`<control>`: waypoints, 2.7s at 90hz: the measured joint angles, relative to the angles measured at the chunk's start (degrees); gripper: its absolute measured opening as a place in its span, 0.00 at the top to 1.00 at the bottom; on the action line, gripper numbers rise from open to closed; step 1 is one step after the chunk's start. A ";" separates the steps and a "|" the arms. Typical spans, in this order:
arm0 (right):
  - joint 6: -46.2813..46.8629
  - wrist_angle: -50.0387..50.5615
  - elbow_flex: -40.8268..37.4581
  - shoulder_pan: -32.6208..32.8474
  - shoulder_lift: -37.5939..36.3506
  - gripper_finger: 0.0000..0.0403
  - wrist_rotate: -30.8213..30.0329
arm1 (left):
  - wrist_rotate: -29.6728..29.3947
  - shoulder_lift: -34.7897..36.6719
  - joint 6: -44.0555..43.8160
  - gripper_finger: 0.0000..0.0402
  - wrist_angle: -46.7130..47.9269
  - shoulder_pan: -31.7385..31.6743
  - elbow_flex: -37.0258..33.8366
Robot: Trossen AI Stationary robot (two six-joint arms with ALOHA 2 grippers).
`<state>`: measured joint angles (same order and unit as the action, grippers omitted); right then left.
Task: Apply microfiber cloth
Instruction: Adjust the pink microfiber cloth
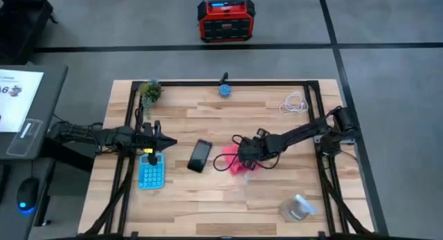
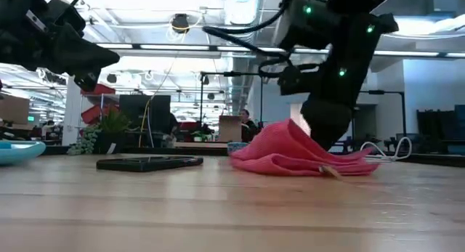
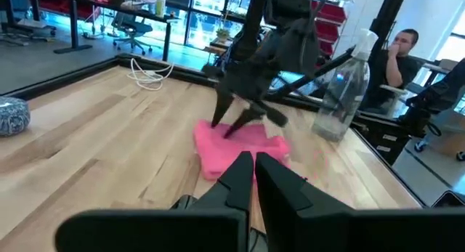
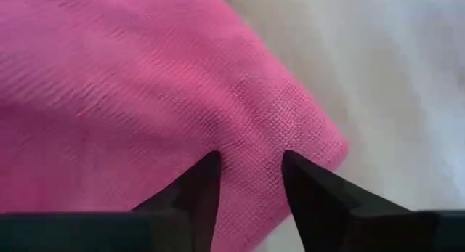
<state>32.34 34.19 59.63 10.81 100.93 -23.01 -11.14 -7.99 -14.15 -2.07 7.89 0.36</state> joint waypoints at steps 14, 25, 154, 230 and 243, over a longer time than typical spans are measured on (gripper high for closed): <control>-2.05 -2.40 0.03 1.70 -4.72 0.69 0.56 | 0.01 0.00 -0.04 1.00 0.00 0.00 0.00; -5.52 -10.76 0.12 2.85 -5.77 0.70 3.46 | 0.01 0.00 -0.07 1.00 0.00 0.00 0.00; -7.98 -29.34 -3.16 3.78 3.93 0.80 19.53 | 0.01 -4.50 -4.57 1.00 -0.07 0.00 0.00; 2.53 -28.17 -3.02 1.25 6.57 0.83 6.49 | -8.38 -22.84 -16.14 1.00 1.27 0.01 7.22; 6.02 -30.18 -2.99 1.18 7.55 0.83 2.00 | -9.30 -30.03 -17.18 1.00 1.07 0.04 10.71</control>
<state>38.36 4.02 56.64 11.99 108.48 -21.01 -20.45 -38.01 -31.33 -0.99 7.92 11.07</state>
